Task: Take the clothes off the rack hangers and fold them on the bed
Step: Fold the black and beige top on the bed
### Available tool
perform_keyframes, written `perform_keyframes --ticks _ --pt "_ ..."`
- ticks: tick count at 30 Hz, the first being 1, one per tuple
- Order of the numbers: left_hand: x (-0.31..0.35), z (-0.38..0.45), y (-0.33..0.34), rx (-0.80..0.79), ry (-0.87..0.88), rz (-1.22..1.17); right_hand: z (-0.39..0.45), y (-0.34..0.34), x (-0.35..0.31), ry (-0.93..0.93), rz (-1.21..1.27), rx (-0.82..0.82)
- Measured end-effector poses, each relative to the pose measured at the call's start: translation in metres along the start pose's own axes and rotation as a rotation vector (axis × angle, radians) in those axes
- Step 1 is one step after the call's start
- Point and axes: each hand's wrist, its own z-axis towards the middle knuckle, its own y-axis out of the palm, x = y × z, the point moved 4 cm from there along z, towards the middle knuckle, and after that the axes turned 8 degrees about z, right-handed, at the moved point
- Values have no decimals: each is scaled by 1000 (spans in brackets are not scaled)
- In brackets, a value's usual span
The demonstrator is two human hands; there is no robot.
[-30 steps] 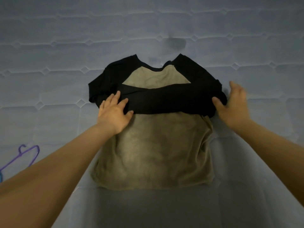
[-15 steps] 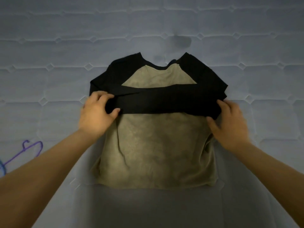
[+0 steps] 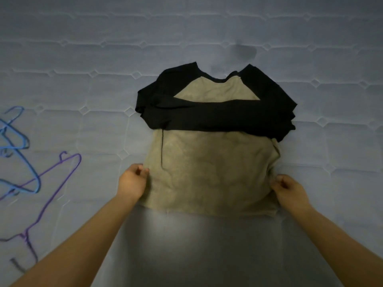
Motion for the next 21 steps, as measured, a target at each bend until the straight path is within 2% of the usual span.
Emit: perform_keyframes --ticks 4,8,15,21 --pt "-13 -9 -6 113 -53 -84 -10 -11 8 -75 6 139" --pt "-37 -31 -5 139 -87 -107 -29 -19 23 -80 -10 178" --pt "-87 -73 1 72 -130 3 -53 -26 73 63 -82 67" --pt "-117 -94 7 -34 -113 76 -74 -25 87 99 -83 -32"
